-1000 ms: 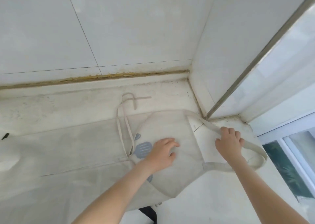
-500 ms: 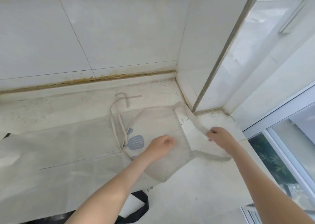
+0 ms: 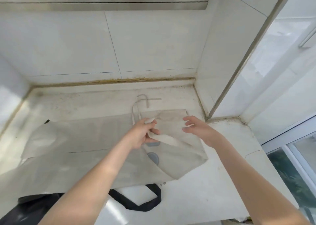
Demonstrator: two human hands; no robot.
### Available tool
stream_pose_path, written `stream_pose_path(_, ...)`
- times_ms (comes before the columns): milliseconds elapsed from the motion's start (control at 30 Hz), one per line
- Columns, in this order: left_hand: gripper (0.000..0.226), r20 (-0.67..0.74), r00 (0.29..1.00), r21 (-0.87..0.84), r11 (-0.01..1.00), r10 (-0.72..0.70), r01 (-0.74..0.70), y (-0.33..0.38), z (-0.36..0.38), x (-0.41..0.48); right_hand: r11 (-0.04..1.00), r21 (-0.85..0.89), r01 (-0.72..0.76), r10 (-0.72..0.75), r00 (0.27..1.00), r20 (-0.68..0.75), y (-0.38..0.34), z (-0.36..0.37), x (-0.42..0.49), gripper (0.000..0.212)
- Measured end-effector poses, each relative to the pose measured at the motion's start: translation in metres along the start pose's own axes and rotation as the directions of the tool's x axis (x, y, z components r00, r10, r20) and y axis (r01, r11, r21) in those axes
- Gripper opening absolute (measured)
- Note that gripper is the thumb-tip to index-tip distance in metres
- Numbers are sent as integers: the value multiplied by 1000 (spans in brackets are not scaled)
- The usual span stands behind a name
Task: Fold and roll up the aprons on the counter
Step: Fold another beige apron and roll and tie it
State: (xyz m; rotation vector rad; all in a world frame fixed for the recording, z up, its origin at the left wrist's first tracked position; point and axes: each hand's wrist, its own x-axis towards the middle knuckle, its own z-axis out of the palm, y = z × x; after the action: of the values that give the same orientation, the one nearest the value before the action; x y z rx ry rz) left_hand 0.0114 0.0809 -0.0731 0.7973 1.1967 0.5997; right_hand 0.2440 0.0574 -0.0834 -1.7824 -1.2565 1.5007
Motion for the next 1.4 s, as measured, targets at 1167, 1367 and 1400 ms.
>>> stream_pose_path(1167,63,45,965,981,171,259,-92,-94,-70,21,363,-898,249,-317,939,133,99,125,30,56)
stream_pose_path(1367,70,124,976,986,86,179,-141,-118,-66,35,384,-912,141,-300,954,21,114,92,30,60)
stream_pose_path(1400,69,149,972,984,66,184,-164,-119,-66,36,395,-911,117,-287,958,-1,118,79,28,60)
